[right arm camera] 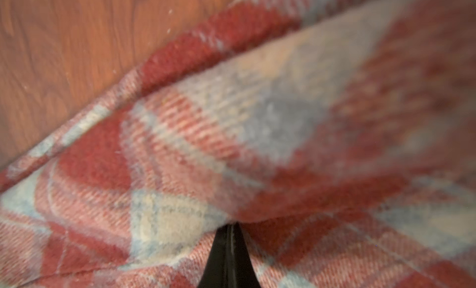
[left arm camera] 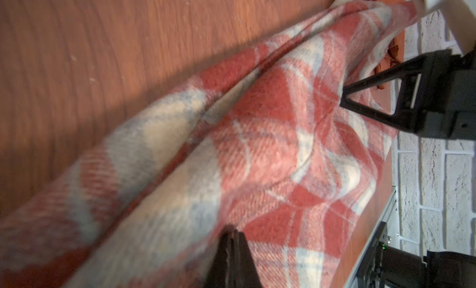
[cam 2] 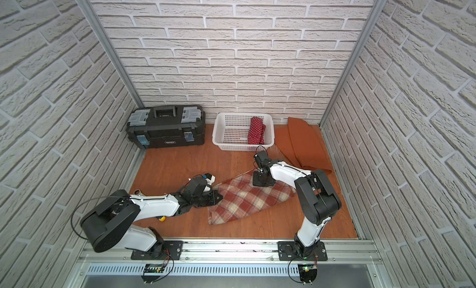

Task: Roll up the skirts
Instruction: Adjust the skirt at the center of the board.

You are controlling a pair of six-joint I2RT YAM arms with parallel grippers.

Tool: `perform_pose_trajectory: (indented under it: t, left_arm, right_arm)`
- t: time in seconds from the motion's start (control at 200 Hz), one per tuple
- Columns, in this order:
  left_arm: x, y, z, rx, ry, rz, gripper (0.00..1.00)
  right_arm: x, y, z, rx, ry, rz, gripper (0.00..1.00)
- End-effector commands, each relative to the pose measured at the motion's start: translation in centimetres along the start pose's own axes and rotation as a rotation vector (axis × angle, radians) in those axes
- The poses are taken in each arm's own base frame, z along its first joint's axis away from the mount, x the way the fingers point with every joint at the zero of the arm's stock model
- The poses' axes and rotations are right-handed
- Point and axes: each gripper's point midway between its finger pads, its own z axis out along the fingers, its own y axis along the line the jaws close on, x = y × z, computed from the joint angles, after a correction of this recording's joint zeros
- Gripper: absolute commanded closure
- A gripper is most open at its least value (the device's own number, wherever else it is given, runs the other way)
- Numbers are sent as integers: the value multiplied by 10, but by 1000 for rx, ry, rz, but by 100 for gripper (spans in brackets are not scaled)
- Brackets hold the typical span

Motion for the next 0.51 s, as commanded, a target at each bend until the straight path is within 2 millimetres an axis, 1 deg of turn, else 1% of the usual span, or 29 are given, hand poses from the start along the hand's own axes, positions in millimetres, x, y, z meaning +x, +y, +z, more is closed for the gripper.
perform_pose_trajectory:
  t: [0.0,0.08,0.21,0.27,0.32,0.37,0.39,0.425,0.46,0.5]
  left_arm:
    - [21,8,4,-6,58,9,100]
    - [33,1,14,16,97,21,100]
    - [61,-28,42,75,191,60,100]
    - [70,-40,56,116,220,51,100]
    - [77,-56,66,178,267,41,100]
    - [88,-81,73,262,327,50,100]
    - [94,-94,74,301,360,68,100]
    - [104,-109,75,334,409,104,100]
    - [116,-119,75,342,455,151,100]
    - [124,-129,72,347,478,206,100]
  right_arm:
    - [2,-41,18,141,38,49,98]
    - [-10,-33,20,115,26,56,98]
    - [-33,-10,20,53,9,47,98]
    - [-40,-4,20,47,4,41,98]
    - [-46,-2,18,46,-3,33,98]
    - [-50,-2,15,58,-10,21,98]
    - [-50,-3,14,63,-9,14,98]
    - [-51,-5,11,75,-12,0,98]
    - [-52,-6,8,84,-19,-13,98]
    - [-53,-8,4,89,-27,-24,98]
